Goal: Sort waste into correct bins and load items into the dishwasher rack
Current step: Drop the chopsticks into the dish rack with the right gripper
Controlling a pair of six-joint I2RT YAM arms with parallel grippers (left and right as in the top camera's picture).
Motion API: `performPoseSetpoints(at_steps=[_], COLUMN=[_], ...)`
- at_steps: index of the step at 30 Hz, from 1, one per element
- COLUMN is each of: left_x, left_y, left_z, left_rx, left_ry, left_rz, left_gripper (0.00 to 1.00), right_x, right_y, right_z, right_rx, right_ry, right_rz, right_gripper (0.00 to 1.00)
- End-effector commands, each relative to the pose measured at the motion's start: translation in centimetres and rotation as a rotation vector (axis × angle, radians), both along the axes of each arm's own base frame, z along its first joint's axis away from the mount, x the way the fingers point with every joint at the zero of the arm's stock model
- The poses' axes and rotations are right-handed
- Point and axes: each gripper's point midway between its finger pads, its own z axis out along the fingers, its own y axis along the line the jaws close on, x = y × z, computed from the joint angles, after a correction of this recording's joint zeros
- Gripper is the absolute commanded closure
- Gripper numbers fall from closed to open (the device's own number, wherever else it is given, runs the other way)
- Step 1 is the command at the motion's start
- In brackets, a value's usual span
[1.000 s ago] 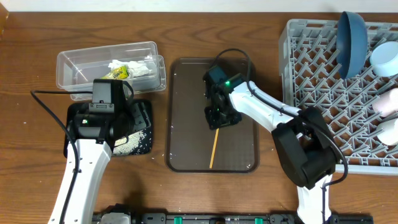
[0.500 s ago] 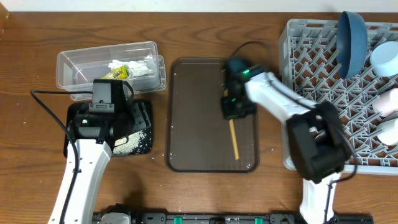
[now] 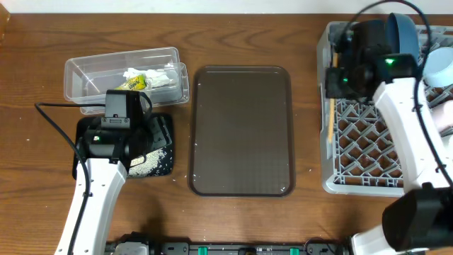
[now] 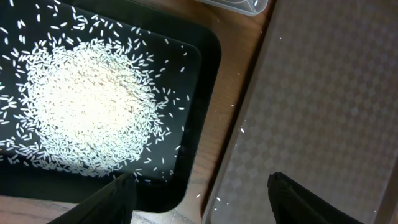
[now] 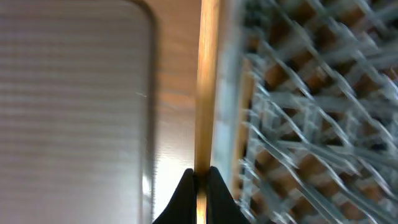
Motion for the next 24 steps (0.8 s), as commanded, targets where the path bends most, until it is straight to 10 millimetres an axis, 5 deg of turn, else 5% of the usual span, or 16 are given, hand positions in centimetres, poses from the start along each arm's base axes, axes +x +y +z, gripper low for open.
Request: performPoseSetpoints(at_steps=[1,8,11,13,16,24], left_x=[0.1,0.1,0.1,0.2,0.6,2.1], left_y=[0.2,0.2,0.2,0.2,0.2,0.1], left_z=[0.2,0.2,0.2,0.2,0.5,2.1], left_rx=[0.004,0.004,0.004,0.004,0.004,0.063], left_ry=[-0.007,-0.007,-0.007,-0.008,-0.028,-0.113], left_rz=[0.008,0.008,0.008,0.008,0.006,-0.115], left_gripper=[0.29,0.29,0.29,0.29,0.29,0.29], right_x=[-0.5,-1.1,-1.2,-1.1,-0.8,0.5], right_y=[-3.2,-4.4,-4.1,-4.1,-4.2,-5.3], right_z=[-2.3,-5.7,-6.6,-6.6,-6.3,-3.6], right_rx=[-0.086,-0.087,-0.077,-0.077,-0.074,0.039], right_ry=[0.079,0.181,0.208,0.204,0.186,0.073], right_rz=[-0.027,-0.054,-0.046,-0.047,-0.056,-0.123], right_gripper=[0.99,0.99,0.91,0.71,0.57,0.6])
